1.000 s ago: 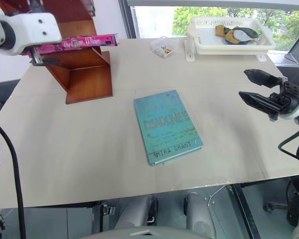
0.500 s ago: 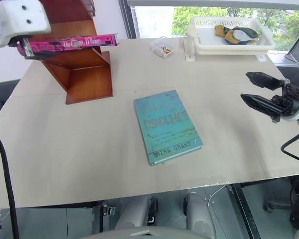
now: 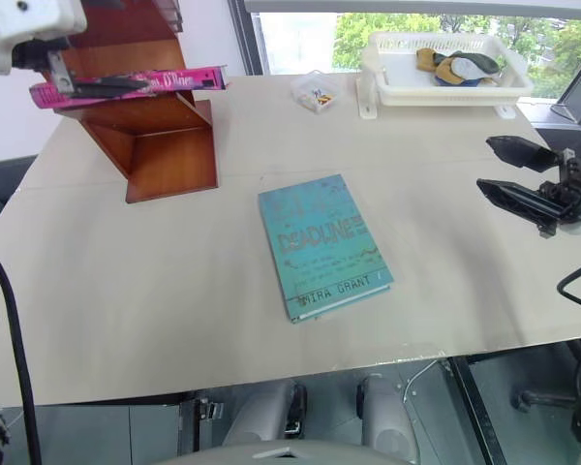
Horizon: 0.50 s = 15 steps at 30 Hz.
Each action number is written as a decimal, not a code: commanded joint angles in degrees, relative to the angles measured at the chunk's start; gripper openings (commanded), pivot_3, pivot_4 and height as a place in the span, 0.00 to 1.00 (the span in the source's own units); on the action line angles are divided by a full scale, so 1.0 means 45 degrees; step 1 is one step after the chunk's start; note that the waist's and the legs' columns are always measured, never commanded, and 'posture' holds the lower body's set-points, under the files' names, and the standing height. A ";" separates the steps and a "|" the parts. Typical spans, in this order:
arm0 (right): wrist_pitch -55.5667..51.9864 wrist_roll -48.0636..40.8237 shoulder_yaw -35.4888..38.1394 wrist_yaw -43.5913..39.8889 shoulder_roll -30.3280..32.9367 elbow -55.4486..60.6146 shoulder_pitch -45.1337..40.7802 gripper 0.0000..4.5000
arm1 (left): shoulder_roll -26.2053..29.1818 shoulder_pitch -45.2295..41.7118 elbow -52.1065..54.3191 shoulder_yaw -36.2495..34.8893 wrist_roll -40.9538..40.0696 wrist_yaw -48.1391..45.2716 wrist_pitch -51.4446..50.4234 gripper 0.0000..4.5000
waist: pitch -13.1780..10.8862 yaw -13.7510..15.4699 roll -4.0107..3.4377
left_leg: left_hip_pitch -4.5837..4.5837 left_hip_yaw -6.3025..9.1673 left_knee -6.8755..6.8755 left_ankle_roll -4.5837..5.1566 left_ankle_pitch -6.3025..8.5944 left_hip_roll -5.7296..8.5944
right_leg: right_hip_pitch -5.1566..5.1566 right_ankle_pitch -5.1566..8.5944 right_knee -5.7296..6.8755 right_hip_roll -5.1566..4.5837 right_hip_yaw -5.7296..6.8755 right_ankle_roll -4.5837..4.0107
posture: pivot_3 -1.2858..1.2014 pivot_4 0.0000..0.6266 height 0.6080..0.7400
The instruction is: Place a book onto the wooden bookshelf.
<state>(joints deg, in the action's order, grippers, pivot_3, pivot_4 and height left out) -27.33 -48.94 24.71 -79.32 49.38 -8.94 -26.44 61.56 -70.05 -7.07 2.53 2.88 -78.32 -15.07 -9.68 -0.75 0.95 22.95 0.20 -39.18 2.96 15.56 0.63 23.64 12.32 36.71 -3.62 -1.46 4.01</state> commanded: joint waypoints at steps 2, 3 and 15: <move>-0.0042 -0.0140 0.0405 -0.0100 0.0375 0.0073 -0.0270 1.00 | -0.0372 0.0730 0.1821 -0.1461 -0.2270 0.0135 -0.1384 0.99 | 0.0002 0.0005 -0.0003 | -0.0003 -0.0001 0.0001 0.0000 0.0000 0.0001 | -0.0002 0.0000 0.0001 -0.0001 -0.0002 0.0000 | 0.52 0.24 1.00; -0.0047 -0.0142 0.0415 -0.0094 0.0382 0.0085 -0.0259 1.00 | -0.0489 0.1057 0.2256 -0.1754 -0.2754 0.0238 -0.1815 0.99 | 0.0001 0.0009 -0.0003 | -0.0005 0.0000 0.0001 0.0000 0.0000 0.0000 | -0.0004 0.0000 0.0000 -0.0001 -0.0002 0.0000 | 0.52 0.24 1.00; 0.0086 0.0031 0.1215 0.0241 0.0625 0.0653 0.1229 1.00 | -0.4302 0.9026 0.8142 -0.5359 -0.7907 0.5593 -0.8784 0.99 | 0.0008 0.0039 -0.0003 | -0.0013 0.0017 -0.0011 -0.0003 -0.0001 -0.0008 | -0.0020 -0.0003 0.0008 -0.0015 0.0005 -0.0001 | 0.52 0.24 1.00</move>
<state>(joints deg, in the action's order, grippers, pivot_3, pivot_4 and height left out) -27.55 -48.55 27.06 -78.36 50.53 -7.91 -21.42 42.46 -30.78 25.14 -19.57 -31.11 -56.63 -52.84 -9.64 -0.57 0.94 22.90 0.28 -39.23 2.94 15.56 0.60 23.56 12.30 36.72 -3.70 -1.46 4.01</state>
